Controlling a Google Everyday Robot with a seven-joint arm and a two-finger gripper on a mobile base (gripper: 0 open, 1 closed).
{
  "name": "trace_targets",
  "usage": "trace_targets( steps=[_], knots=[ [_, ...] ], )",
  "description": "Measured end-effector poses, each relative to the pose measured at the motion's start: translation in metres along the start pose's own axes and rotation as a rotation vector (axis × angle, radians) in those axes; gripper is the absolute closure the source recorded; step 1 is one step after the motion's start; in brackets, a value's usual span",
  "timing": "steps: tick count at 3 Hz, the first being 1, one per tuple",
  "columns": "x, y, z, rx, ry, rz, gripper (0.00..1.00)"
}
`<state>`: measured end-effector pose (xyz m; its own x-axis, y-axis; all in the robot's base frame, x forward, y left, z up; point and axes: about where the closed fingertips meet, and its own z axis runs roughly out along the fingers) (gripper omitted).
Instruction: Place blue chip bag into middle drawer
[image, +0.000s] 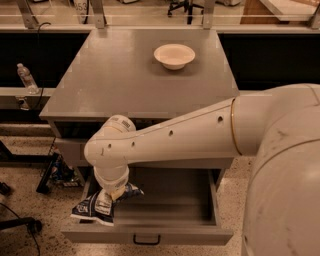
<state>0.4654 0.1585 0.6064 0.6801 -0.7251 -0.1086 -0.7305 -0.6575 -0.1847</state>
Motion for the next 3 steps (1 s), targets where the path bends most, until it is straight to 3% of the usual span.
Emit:
trace_targets(
  steps=[2, 3],
  knots=[
    [0.024, -0.002, 0.052, 0.004, 0.094, -0.019, 1.0],
    [0.037, -0.009, 0.075, 0.036, 0.142, -0.048, 1.0]
  ],
)
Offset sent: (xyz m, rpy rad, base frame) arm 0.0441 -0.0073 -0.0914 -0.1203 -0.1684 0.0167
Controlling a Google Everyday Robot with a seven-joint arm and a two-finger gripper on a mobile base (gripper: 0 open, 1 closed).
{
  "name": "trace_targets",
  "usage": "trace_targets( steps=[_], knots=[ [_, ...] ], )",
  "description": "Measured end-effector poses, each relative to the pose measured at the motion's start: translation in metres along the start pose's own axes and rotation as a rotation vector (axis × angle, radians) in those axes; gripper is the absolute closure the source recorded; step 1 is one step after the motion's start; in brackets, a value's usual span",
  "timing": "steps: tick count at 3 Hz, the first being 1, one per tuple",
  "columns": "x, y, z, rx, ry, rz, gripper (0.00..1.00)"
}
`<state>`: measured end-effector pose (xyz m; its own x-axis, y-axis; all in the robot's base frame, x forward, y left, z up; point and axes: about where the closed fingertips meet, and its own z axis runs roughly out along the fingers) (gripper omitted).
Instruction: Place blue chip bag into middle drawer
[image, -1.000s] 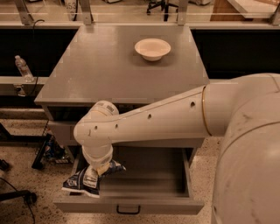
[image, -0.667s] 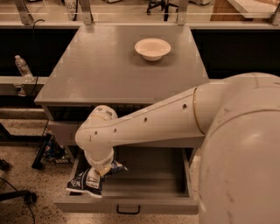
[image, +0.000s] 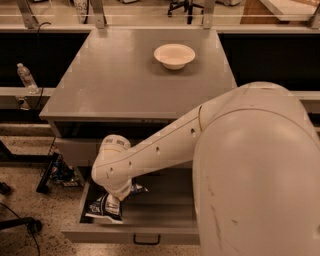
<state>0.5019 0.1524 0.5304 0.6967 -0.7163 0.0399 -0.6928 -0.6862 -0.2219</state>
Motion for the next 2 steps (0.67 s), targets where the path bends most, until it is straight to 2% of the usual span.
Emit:
trace_targets(
  steps=[2],
  knots=[
    [0.013, -0.006, 0.037, 0.064, -0.026, -0.002, 1.0]
  ],
)
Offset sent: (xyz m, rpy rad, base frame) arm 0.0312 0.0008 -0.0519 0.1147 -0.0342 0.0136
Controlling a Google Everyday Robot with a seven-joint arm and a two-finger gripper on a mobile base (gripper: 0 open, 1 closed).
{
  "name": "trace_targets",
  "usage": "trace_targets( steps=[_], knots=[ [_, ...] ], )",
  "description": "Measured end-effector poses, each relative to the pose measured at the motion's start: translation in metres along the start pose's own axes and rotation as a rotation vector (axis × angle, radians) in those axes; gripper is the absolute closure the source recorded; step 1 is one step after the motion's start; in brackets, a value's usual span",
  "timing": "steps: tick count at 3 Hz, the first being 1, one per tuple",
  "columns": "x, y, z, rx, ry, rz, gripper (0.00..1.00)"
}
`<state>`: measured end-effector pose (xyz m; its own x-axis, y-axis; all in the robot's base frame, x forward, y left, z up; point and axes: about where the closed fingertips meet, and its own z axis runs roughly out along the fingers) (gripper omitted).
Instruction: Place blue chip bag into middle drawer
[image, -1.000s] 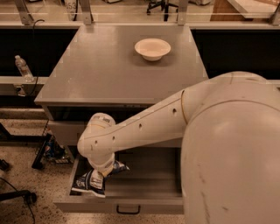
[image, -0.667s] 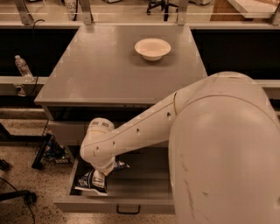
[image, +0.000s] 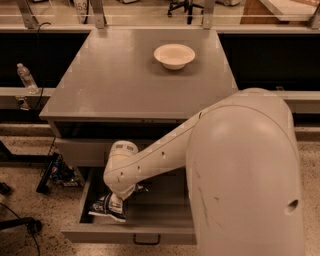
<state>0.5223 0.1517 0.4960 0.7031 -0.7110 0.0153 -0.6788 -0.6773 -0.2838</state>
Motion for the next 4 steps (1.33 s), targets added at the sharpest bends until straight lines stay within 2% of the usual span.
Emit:
trace_targets(
  steps=[2, 3, 4],
  knots=[
    [0.01, -0.003, 0.035, 0.016, -0.059, 0.012, 1.0],
    [0.011, -0.002, 0.039, 0.014, -0.064, 0.009, 0.88],
    [0.01, -0.002, 0.04, 0.012, -0.065, 0.008, 0.65]
  ],
)
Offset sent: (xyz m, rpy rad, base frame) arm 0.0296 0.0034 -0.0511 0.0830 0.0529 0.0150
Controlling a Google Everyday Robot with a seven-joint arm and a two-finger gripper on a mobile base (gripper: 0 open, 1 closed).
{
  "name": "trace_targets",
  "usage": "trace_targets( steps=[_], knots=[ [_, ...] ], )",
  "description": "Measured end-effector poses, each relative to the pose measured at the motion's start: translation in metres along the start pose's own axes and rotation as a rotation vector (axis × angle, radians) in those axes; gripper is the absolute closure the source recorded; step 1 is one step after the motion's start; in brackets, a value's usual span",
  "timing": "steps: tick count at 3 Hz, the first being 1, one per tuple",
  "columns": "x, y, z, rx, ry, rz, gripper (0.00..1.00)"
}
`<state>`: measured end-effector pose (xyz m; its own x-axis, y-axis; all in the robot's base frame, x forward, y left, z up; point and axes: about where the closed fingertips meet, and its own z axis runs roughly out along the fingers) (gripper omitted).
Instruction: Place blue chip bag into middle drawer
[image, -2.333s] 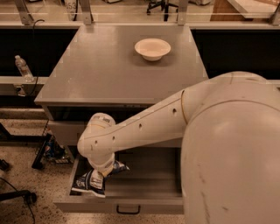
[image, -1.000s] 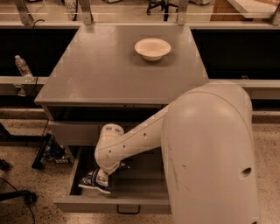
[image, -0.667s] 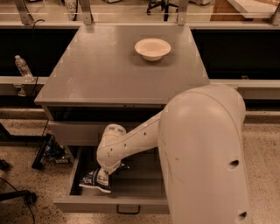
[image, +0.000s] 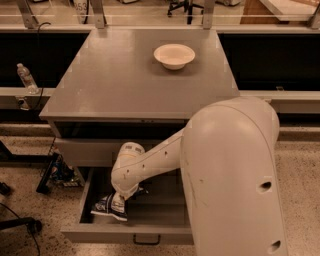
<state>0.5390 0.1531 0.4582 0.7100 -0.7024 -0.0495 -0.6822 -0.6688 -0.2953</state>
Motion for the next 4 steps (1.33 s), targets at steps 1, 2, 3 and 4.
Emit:
trace_targets(
  steps=[1, 2, 3, 4],
  knots=[
    [0.0, 0.001, 0.001, -0.002, -0.001, 0.0, 0.42],
    [-0.001, 0.002, 0.002, -0.005, -0.001, -0.001, 0.1],
    [-0.001, 0.003, 0.002, -0.005, -0.001, -0.001, 0.0],
    [0.008, 0.017, -0.032, 0.053, 0.021, 0.023, 0.0]
  ],
)
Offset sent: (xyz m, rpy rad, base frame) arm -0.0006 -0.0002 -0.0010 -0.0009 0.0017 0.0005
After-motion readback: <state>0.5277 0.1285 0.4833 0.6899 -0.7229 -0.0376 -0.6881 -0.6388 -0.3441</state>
